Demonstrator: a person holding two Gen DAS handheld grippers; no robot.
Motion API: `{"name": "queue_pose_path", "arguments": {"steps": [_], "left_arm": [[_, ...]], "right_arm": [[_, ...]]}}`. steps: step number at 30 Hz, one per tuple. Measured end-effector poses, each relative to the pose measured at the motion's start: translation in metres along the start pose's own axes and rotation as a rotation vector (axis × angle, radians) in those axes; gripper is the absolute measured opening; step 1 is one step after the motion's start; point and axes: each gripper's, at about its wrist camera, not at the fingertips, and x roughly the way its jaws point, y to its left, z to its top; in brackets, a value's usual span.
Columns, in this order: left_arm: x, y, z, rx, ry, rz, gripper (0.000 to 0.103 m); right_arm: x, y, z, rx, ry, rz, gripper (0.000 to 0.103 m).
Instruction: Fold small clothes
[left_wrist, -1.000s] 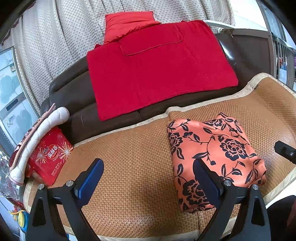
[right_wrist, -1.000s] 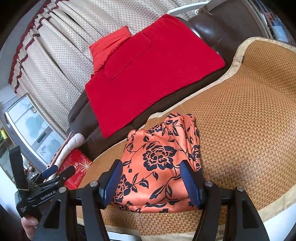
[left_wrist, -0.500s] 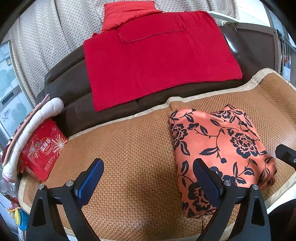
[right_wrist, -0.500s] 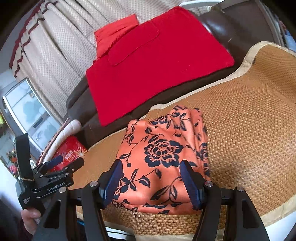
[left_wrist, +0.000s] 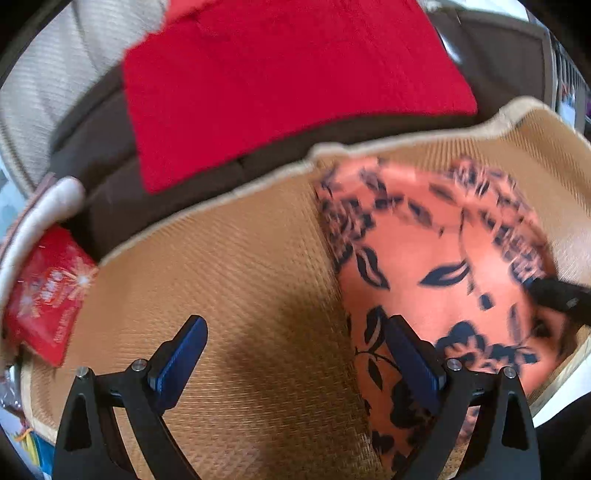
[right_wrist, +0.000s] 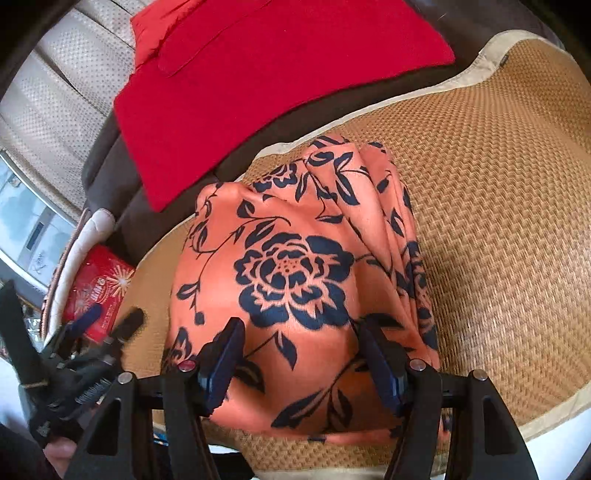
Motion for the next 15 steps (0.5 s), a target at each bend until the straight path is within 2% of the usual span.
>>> {"name": "queue_pose_path", "arguments": {"steps": [3, 6, 9, 13, 15], "left_arm": [[0.012, 0.004, -0.001, -0.022, -0.037, -0.050, 0.098], [0.014, 0.009, 0.002, -0.027, -0.086, -0.092, 0.098], [0.015, 0.017, 0.008, -0.043, -0.093, -0.141, 0.098], [0.018, 0.027, 0.008, -0.043, -0.114, -0.085, 0.098], [0.028, 0.028, 0.005, -0.034, -0.087, -0.078, 0.098]], "right_arm": [[-0.008, -0.001, 0.001, 0.004, -0.033, 0.027, 0.068], [-0.025, 0.001, 0.008, -0.007, -0.138, 0.055, 0.068], [-0.031, 0.011, 0.027, -0.078, -0.228, 0.026, 0.068], [-0.007, 0.016, 0.066, -0.037, -0.219, 0.031, 0.068], [0.014, 0.009, 0.082, 0.019, -0.167, 0.041, 0.068]]}}
